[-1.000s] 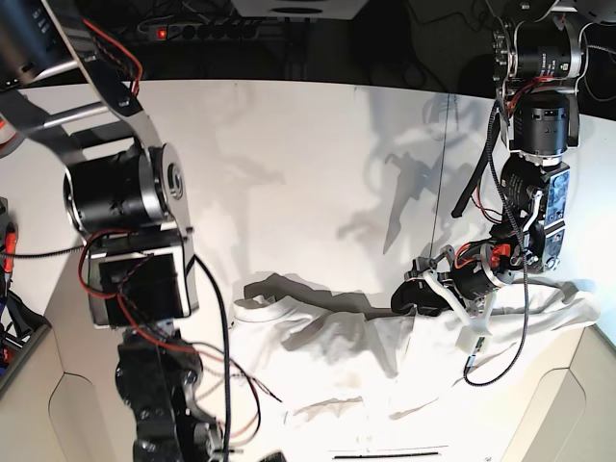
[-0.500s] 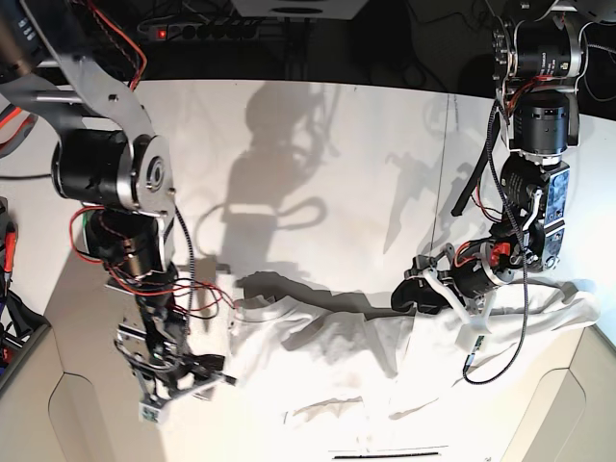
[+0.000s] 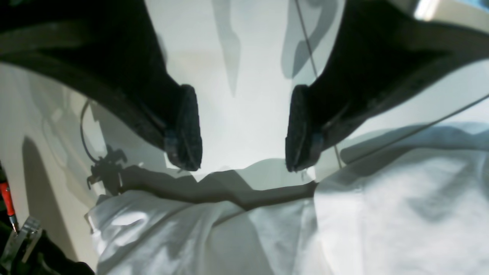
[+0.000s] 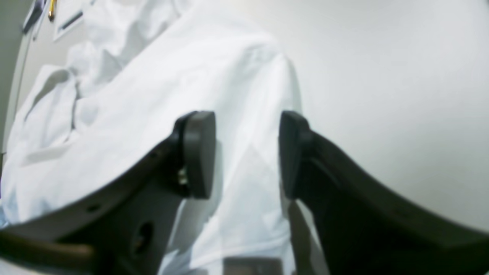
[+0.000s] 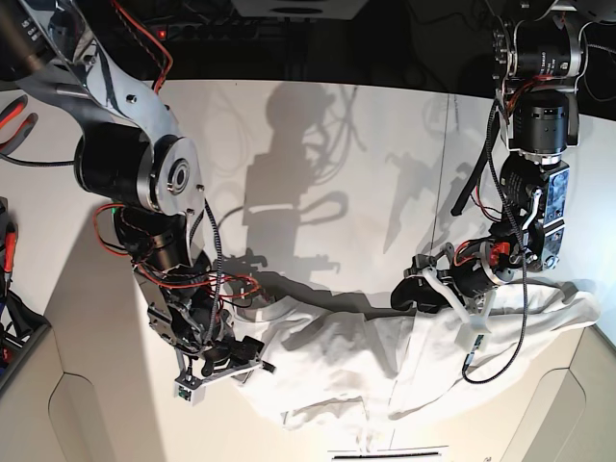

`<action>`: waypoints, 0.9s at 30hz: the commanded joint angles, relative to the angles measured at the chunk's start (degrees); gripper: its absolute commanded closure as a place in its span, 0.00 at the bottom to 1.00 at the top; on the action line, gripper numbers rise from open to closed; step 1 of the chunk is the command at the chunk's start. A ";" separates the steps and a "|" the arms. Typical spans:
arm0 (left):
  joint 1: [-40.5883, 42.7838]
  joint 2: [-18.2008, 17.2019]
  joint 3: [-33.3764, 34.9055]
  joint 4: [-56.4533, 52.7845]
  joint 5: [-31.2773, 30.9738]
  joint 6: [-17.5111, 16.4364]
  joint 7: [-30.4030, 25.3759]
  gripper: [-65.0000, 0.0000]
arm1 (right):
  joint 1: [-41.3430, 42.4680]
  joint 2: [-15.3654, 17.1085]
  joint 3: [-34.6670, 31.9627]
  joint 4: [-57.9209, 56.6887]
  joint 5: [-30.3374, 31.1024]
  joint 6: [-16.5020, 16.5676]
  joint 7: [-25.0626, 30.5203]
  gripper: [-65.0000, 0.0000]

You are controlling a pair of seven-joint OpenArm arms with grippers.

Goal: Layout the t-shirt on the table in an organized manner, then fold the t-shirt properly
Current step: 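Grasp the opposite t-shirt edge with the right gripper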

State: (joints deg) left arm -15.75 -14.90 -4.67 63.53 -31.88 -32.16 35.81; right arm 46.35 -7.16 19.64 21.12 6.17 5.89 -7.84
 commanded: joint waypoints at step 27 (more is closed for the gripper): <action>-1.38 -0.33 -0.17 1.03 -0.26 -0.42 -1.36 0.42 | -2.08 0.31 0.00 0.83 1.79 5.88 4.44 0.60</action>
State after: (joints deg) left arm -15.75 -14.90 -4.67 63.53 -31.07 -32.18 35.88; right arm 42.35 -6.52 19.64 21.15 7.70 10.79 -4.67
